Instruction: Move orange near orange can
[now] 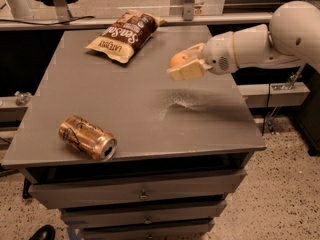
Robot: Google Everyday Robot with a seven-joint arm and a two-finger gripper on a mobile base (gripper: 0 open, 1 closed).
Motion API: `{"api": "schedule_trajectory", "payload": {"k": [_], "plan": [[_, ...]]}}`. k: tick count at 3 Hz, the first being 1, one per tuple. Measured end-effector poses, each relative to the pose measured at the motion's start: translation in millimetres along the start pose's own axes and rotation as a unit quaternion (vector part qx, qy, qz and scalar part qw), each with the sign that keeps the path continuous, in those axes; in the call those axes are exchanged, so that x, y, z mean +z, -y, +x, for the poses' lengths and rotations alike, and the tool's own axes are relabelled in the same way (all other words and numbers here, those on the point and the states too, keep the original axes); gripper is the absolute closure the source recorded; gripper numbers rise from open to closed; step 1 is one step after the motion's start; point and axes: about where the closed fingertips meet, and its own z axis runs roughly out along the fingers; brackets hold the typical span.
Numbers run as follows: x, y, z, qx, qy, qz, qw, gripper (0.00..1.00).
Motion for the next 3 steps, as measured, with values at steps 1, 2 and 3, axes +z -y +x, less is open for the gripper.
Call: {"api": "schedule_trajectory", "payload": {"k": [1, 2, 3], "plan": [[34.1, -38.9, -18.7, -0.024, 0.018, -0.042, 0.9987, 1.00], [59.3, -78.7, -21.9, -0.045, 0.016, -0.090, 0.9948, 1.00], [72.5, -116.4, -14.5, -0.062, 0.007, -0.136, 0.9888, 1.00]]}}
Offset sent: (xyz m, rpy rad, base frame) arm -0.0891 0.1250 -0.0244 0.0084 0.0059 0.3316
